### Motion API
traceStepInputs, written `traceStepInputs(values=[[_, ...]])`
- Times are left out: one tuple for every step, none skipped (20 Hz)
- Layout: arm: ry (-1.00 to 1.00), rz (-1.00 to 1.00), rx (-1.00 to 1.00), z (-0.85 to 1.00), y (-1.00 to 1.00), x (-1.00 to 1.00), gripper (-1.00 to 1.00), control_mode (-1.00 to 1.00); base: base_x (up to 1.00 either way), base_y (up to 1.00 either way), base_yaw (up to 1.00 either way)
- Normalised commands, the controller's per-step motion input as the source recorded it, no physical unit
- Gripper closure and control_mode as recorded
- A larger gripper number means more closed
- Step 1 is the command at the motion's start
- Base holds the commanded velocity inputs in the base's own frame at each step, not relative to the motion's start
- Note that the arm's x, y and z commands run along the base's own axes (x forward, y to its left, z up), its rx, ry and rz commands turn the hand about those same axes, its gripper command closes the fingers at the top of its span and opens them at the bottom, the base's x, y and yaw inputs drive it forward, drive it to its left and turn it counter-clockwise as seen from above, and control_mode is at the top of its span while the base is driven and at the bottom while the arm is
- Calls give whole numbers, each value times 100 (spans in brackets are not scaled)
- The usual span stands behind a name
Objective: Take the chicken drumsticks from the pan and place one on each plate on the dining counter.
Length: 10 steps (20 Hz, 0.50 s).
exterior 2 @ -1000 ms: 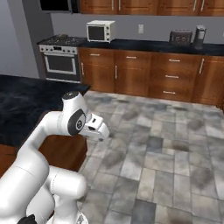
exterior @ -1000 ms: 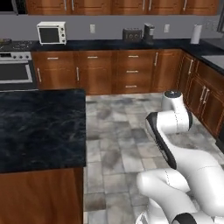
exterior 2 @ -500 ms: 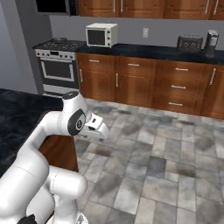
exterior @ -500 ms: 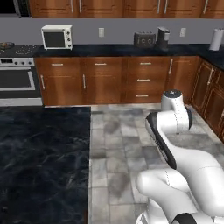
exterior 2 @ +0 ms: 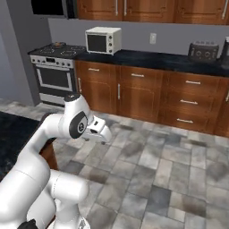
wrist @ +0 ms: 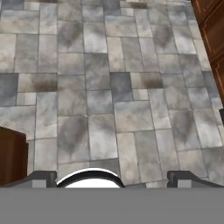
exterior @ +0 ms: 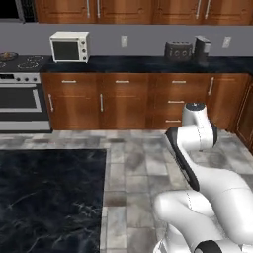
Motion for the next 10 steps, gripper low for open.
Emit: traceStepInputs(values=[[0,0,0,0,0,0,-100,100,91,-33,18],[0,0,0,0,0,0,-100,100,91,-32,19],[0,0,0,0,0,0,-100,100,91,-31,20],[0,0,0,0,0,0,-100,100,90,-30,21],[0,0,0,0,0,0,-100,100,90,-29,23],[0,0,0,0,0,0,-100,100,88,-29,25],[0,0,0,0,0,0,-100,100,88,-28,28],[0,0,0,0,0,0,-100,100,86,-27,30],[0,0,0,0,0,0,-100,100,85,-26,31],[0,0,0,0,0,0,-100,100,85,-26,32]])
